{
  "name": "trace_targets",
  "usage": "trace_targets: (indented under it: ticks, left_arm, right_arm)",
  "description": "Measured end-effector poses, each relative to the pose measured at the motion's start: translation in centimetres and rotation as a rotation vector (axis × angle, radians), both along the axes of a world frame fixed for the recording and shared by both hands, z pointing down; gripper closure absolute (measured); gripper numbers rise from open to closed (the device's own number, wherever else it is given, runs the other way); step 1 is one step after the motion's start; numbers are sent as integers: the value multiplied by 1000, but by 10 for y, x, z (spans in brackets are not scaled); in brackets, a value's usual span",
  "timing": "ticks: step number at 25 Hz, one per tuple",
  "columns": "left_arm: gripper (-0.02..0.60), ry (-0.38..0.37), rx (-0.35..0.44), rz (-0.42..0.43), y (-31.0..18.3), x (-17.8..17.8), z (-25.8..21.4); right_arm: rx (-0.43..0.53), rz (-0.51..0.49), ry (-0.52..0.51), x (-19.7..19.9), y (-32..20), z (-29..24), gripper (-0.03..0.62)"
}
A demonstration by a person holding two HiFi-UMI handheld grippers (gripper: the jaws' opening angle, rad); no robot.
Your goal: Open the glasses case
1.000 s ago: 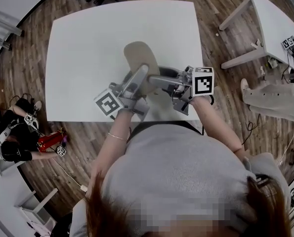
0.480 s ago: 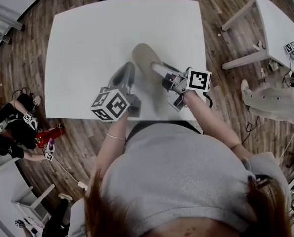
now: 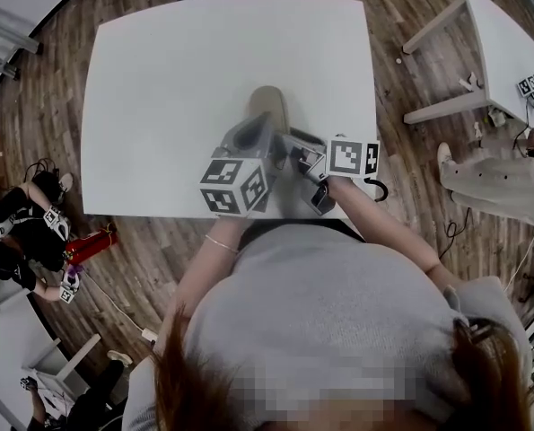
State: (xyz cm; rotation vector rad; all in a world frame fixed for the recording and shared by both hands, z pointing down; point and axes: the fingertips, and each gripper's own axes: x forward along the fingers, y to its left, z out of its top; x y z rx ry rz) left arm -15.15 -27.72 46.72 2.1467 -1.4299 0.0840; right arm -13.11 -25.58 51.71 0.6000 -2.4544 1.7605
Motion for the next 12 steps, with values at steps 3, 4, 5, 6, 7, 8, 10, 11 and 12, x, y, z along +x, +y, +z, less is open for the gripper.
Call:
trace_targets:
  ticks: [3,4,5,6,7,8,10,11,12]
  left_arm:
    - [580,-47,-27,4,-3,4,10]
    - [580,-59,-34,11,-4,6,13]
    - [580,-67,-40,17,-4,9,15]
    - [580,-69,-44,22,-3,11,16]
    - [580,-67,-44,22,-3,12,16]
    - [580,-63,-41,17,-2,12,16]
    - [580,-53,-24,-11,-1,9,11]
    - [580,-45,-12,-31,-1,7,7]
    - [580,-34,3,-53,0,4,2]
  right_arm:
    - [24,-2,49,9,2,2,328]
    - [42,3,72,14,1,2,320]
    - [68,9,95,20,1,1,319]
    - [104,14,119,26,0,-1,319]
    - [148,19,142,31,-2,-5,319]
    - [195,21,162,35,-4,-11,319]
    - [294,17,194,38,-8,-23,319]
    - [350,12,208,39,-10,-31,327]
    - [413,9,221,39,-12,-41,348]
